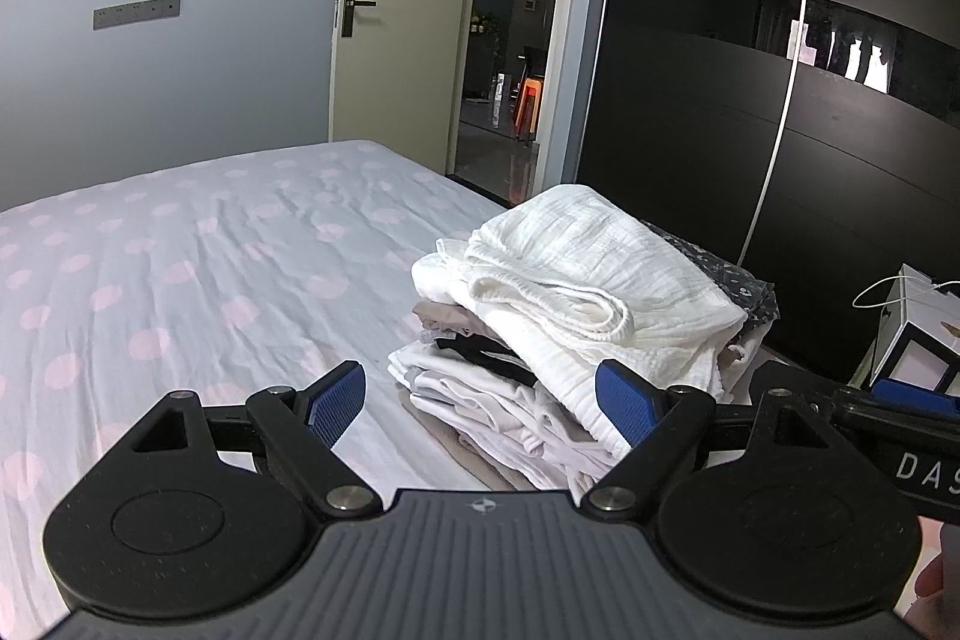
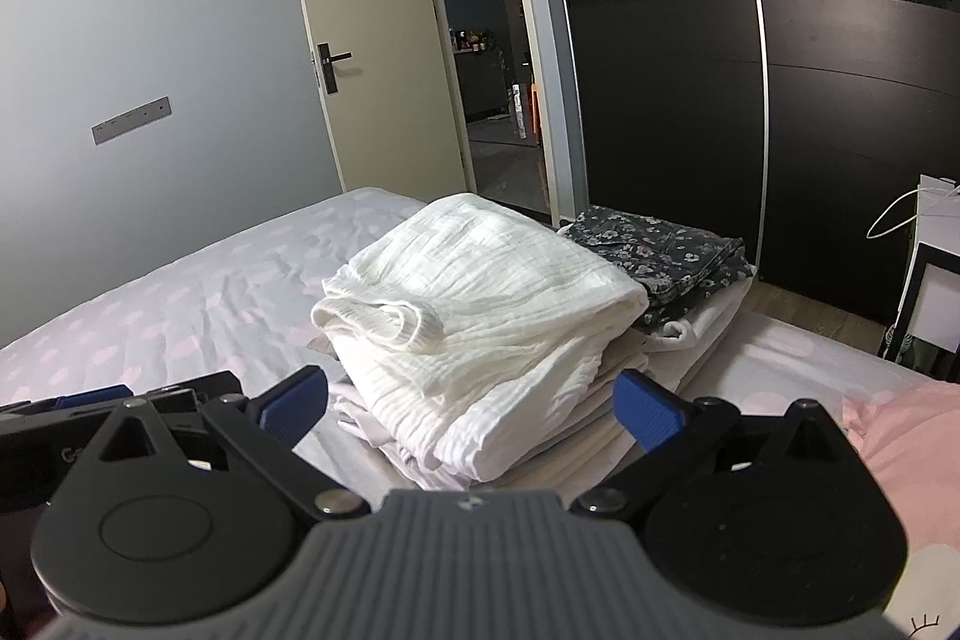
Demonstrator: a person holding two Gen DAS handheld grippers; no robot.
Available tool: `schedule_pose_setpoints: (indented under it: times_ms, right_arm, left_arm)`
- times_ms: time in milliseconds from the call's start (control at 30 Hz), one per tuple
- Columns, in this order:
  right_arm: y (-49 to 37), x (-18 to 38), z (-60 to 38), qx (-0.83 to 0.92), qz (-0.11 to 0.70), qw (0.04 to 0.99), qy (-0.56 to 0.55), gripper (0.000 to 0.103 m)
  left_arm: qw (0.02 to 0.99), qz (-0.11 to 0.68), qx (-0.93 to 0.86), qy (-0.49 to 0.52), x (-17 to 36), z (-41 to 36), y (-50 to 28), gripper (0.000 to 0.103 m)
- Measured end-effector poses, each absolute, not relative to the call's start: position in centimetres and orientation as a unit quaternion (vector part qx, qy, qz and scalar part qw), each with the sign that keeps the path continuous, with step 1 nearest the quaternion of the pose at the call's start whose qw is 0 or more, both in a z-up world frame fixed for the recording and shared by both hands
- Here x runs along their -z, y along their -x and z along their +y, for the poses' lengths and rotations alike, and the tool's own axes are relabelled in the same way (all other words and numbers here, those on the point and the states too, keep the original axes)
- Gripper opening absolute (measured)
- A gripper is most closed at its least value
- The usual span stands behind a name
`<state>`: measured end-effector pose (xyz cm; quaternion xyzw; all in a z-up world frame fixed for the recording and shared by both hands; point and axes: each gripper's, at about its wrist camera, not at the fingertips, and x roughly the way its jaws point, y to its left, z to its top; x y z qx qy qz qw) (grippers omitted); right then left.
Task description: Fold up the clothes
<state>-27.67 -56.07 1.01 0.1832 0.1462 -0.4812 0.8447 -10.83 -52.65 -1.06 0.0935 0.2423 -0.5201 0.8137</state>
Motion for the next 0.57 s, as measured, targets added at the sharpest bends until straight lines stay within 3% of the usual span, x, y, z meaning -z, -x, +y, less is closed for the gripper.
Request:
schedule_pose_setpoints:
  times_ms: [567]
  right_arm:
    - [27.54, -0.97, -55.92, 0.480, 0.145, 0.846, -0.183, 0.102]
  left_arm:
    - [0.810, 0.248, 0.521, -0.105, 0.94, -52.86, 10.82, 0.084]
